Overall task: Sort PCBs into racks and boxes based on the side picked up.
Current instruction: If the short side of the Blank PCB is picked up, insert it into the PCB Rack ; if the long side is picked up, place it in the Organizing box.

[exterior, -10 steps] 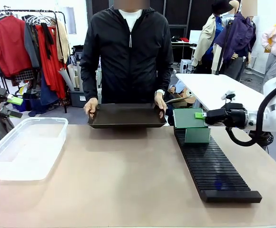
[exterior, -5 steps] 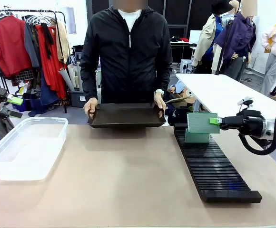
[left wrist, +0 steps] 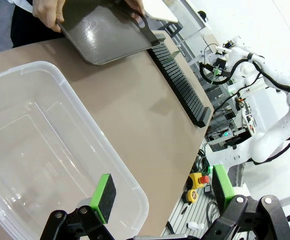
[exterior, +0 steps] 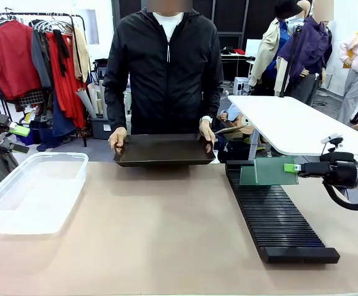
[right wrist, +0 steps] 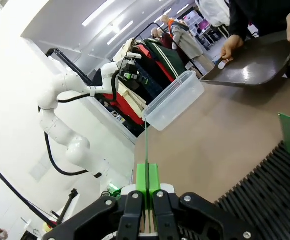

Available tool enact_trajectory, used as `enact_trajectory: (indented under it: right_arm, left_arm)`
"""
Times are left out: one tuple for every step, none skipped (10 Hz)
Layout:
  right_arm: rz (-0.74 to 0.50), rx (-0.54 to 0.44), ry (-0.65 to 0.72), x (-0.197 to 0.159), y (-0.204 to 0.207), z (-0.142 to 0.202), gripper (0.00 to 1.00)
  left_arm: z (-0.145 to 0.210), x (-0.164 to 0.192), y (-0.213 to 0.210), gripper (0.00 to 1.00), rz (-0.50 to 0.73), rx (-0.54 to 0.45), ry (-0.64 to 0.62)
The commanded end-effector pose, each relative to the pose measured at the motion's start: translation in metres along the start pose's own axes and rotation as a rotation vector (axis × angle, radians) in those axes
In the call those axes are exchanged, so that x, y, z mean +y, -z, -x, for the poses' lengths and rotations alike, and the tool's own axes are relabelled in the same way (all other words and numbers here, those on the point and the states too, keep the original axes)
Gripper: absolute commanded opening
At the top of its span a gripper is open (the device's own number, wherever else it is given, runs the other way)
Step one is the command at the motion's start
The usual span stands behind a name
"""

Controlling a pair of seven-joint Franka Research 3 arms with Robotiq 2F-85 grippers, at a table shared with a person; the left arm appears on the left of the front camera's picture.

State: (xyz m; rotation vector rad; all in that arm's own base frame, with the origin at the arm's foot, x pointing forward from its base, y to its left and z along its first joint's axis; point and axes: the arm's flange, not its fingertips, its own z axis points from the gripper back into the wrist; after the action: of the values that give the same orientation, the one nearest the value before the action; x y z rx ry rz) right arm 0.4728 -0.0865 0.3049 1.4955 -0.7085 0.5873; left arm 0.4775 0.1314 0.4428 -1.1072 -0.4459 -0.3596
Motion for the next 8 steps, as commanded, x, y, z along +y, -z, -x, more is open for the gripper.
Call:
enact_trajectory:
  right_arm:
    - [0.029, 0.005, -0.093, 0.011, -0.006, 0.010, 0.00]
    - [0.040, 0.005, -0.167, 0.007, -0.008, 0.013, 0.00]
    - [0.063, 0.009, -0.216, -0.001, -0.008, 0.017, 0.00]
    - [0.065, 0.007, -0.238, -0.008, -0.008, 0.023, 0.00]
    - [0.067, 0.003, -0.261, -0.012, -0.009, 0.028, 0.00]
    - [0.086, 0.002, -0.303, -0.014, -0.009, 0.033, 0.00]
    - [0.090, -0.001, -0.331, -0.017, -0.009, 0.038, 0.00]
    - [0.091, -0.003, -0.343, -0.019, -0.008, 0.042, 0.00]
  left_arm:
    - [0.000, -0.003, 0.000, 1.00, -0.004, -0.001, -0.002]
    - [0.000, -0.003, 0.000, 1.00, -0.004, -0.001, -0.002]
    - [0.000, -0.003, 0.000, 1.00, -0.004, -0.001, -0.002]
    - [0.000, -0.003, 0.000, 1.00, -0.004, -0.001, -0.002]
    - [0.000, -0.003, 0.000, 1.00, -0.004, -0.001, -0.002]
    - [0.000, -0.003, 0.000, 1.00, -0.004, -0.001, -0.002]
    - [0.000, -0.003, 0.000, 1.00, -0.004, -0.001, -0.002]
    - [0.000, -0.003, 0.000, 1.00, -0.004, -0.001, -0.002]
